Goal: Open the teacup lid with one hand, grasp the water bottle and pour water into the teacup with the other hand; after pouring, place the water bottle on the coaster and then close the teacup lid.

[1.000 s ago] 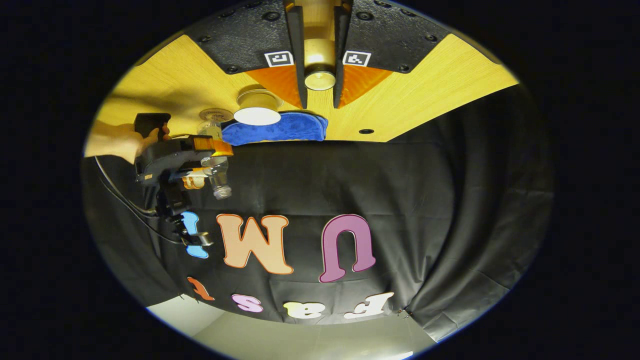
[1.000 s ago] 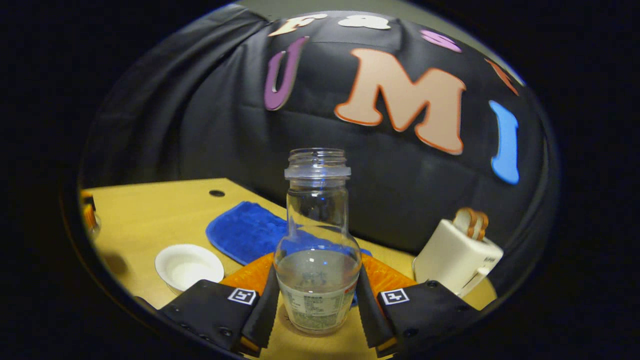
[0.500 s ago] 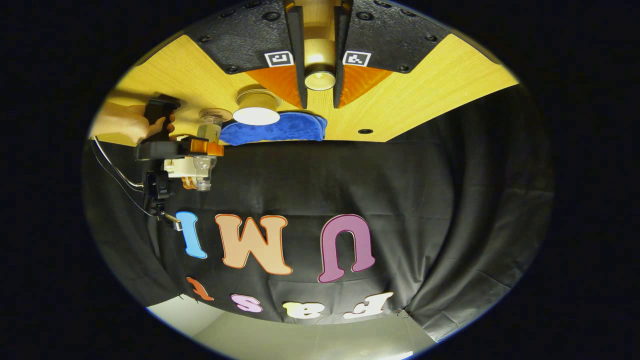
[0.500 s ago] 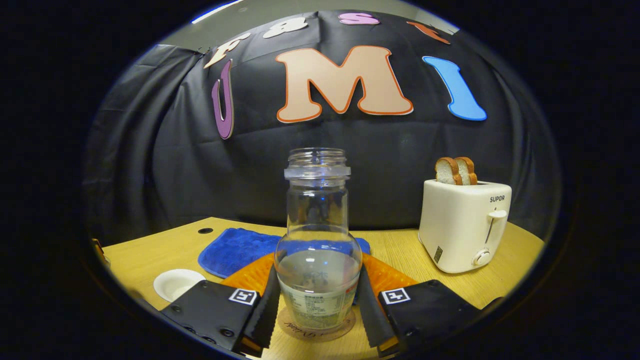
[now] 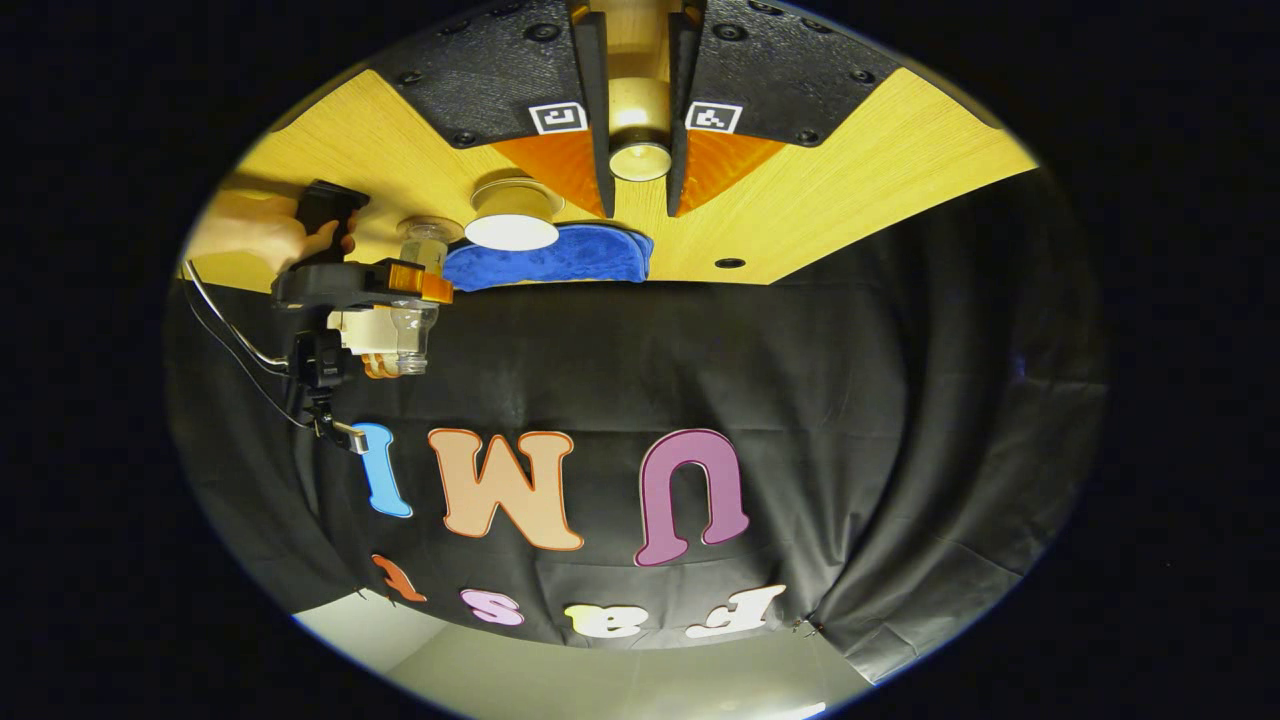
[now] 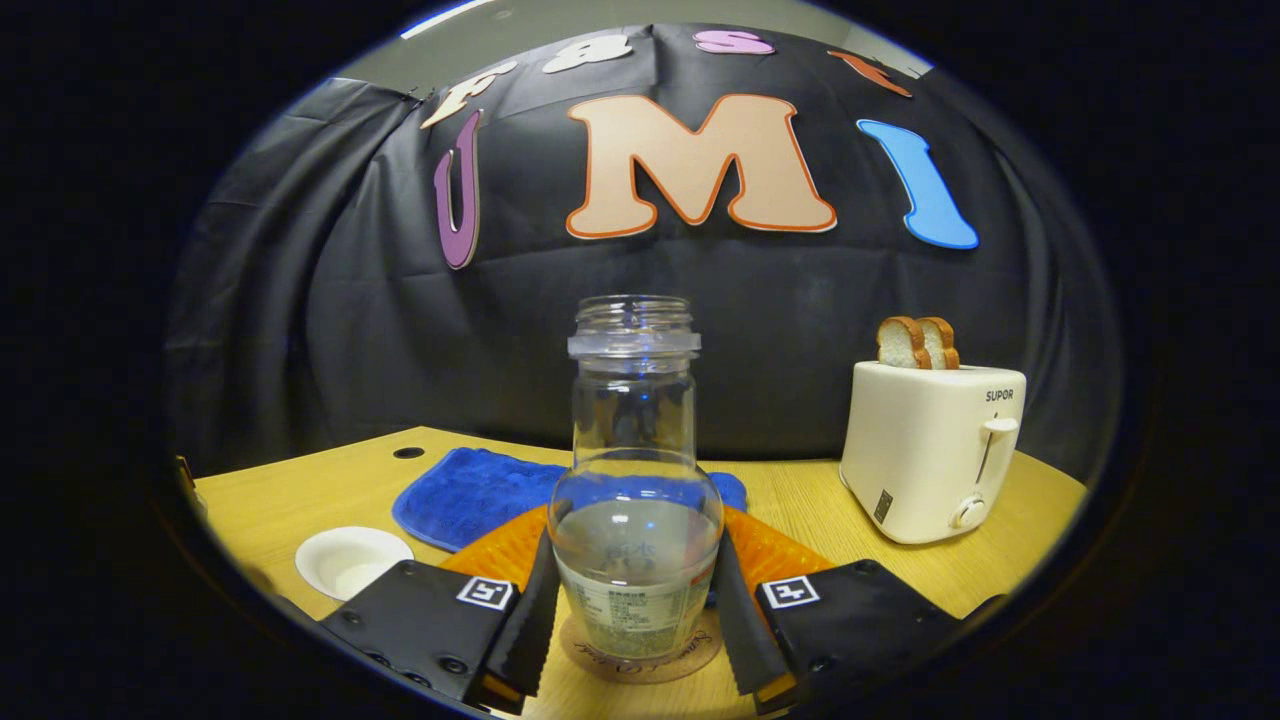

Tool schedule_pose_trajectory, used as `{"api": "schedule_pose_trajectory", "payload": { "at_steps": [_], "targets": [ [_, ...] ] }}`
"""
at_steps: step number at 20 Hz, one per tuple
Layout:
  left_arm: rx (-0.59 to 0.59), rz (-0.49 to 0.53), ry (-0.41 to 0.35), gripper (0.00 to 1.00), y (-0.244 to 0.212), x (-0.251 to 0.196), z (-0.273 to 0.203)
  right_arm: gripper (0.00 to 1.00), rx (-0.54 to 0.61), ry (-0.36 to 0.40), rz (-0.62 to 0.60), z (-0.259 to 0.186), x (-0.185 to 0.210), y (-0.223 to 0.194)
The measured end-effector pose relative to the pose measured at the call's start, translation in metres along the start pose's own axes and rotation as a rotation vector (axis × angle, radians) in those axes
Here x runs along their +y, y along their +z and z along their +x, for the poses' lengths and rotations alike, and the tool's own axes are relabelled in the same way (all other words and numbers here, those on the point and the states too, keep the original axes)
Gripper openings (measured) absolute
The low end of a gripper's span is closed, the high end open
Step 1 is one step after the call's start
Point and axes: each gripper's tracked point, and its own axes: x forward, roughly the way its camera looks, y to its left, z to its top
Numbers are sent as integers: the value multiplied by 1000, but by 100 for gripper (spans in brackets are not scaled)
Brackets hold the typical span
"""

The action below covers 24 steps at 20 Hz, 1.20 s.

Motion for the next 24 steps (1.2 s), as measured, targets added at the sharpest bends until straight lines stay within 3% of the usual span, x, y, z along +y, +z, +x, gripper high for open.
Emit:
{"api": "schedule_pose_trajectory", "payload": {
  "at_steps": [17,20,22,23,24],
  "targets": [
    [0,0,11,21,0,0,0,80,-14,-13,10,-5,-5,1],
    [0,1,10,21,-1,0,1,84,-20,-20,4,-4,-9,2],
    [0,1,10,21,-1,0,1,100,-26,-20,9,-5,-8,1],
    [1,1,11,21,0,0,1,92,-33,-19,8,-5,-8,3],
    [0,0,12,21,0,0,1,92,-40,-24,6,-5,-8,4]
  ]
}}
